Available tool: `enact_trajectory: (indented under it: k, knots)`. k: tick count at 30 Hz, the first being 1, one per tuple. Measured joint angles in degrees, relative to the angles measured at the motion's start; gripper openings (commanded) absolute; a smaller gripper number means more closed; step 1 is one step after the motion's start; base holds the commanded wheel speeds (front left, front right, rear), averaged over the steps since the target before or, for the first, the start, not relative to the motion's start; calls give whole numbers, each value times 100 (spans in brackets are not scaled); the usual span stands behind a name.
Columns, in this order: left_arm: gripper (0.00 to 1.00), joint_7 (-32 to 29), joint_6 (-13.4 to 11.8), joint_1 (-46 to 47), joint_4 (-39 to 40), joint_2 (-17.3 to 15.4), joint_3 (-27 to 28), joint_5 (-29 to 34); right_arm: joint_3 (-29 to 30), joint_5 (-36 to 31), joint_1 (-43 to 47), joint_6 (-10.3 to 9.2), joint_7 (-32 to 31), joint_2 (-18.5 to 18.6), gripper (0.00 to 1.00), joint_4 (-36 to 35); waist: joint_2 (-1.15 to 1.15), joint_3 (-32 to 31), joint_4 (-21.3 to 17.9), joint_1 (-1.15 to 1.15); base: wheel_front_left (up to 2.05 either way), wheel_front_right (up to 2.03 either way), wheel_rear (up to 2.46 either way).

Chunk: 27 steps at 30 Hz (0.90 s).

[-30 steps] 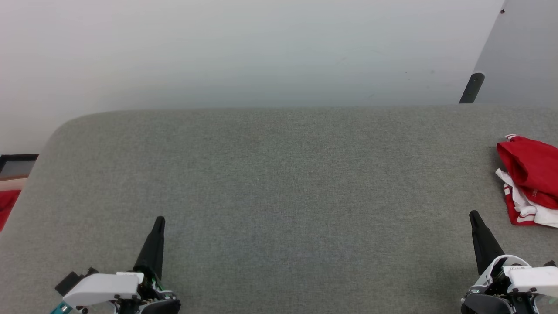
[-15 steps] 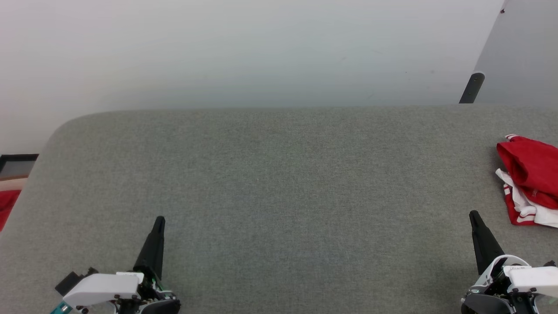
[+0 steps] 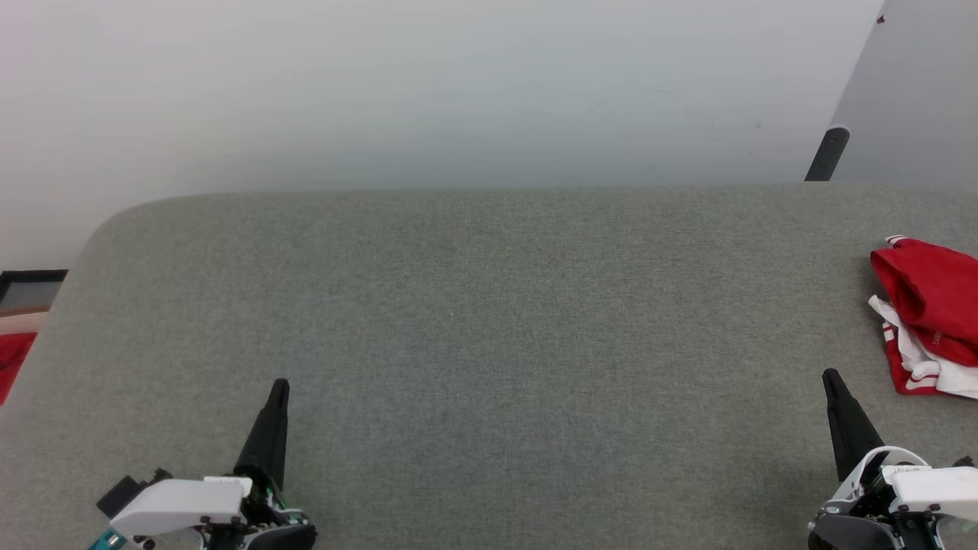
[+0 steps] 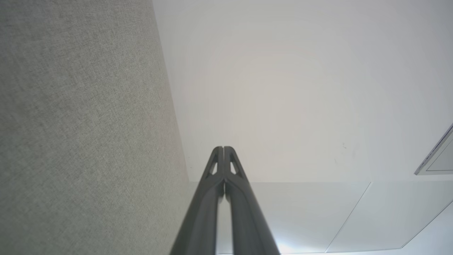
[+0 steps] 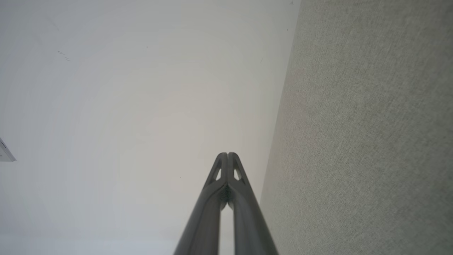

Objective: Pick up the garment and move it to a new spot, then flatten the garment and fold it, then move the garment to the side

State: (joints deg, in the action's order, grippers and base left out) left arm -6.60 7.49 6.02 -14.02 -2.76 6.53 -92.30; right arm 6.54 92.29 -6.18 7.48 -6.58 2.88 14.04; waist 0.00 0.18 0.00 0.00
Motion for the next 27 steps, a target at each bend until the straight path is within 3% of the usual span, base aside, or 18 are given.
enact_trajectory:
  k: [27]
  knots:
    - [0, 0, 0, 1, 0, 0, 0, 0, 0, 0, 0, 0, 0, 0, 0, 0, 0, 0, 0, 0, 0, 0, 0]
